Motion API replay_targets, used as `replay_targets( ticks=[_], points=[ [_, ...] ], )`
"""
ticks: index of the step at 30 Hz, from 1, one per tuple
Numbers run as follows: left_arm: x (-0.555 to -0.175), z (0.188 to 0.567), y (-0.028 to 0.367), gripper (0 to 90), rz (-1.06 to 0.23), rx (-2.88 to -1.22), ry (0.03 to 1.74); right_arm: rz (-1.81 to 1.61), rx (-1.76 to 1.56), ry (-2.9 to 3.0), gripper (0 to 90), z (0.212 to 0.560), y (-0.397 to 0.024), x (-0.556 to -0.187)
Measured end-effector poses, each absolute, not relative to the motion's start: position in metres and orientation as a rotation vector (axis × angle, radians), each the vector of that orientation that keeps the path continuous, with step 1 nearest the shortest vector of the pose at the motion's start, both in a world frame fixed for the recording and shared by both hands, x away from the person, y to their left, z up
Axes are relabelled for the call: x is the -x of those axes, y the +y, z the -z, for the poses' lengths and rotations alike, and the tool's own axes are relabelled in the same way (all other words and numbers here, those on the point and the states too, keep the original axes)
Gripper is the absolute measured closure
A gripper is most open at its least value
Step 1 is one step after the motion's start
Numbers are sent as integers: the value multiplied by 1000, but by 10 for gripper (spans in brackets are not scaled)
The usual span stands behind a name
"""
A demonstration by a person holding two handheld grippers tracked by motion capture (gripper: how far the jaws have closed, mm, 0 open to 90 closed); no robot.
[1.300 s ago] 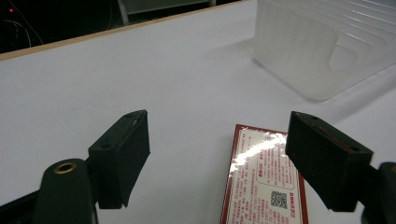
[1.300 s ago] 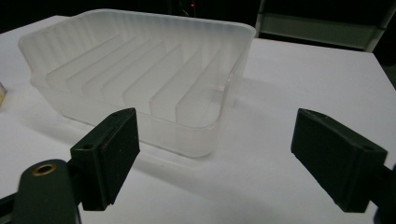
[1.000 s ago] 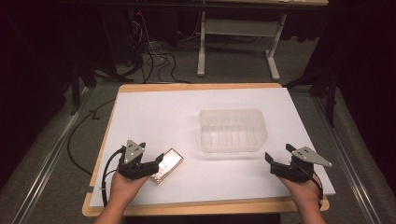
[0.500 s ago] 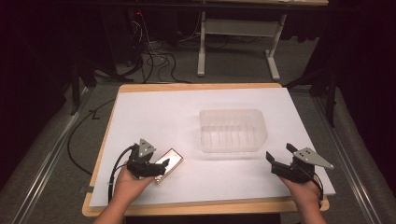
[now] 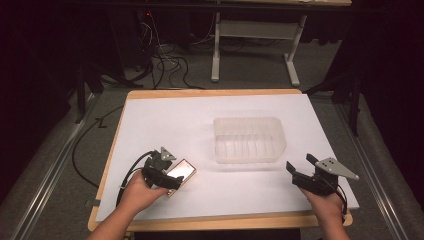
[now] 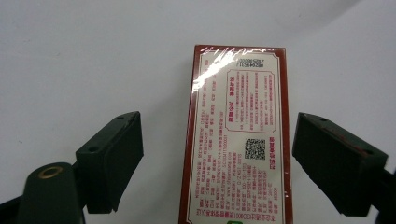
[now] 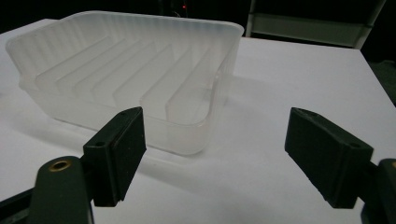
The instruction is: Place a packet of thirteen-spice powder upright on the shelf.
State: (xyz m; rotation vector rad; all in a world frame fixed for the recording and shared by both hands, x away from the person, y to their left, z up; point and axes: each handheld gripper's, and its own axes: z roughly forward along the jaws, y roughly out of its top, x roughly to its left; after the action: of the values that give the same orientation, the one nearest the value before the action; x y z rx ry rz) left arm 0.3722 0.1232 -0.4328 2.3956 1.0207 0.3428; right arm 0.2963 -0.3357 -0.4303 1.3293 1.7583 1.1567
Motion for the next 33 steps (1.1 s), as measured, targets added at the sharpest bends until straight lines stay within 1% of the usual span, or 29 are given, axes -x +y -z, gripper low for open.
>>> replay_targets(
  ticks=[9, 13, 27, 33],
  points=[
    [-383, 432, 115, 159, -296, -2503, 1021, -1152, -1381, 1766, 204, 434, -341, -298],
    [-390, 433, 111, 157, -226, -2548, 1029, -1153, -1372, 1745, 202, 431, -342, -298],
    [-392, 439, 95, 152, -211, -2654, 983, -1123, -1322, 1789, 195, 430, -336, -297],
    [-396, 443, 95, 184, -184, -2687, 990, -1111, -1324, 1816, 183, 433, -335, -299]
  ],
)
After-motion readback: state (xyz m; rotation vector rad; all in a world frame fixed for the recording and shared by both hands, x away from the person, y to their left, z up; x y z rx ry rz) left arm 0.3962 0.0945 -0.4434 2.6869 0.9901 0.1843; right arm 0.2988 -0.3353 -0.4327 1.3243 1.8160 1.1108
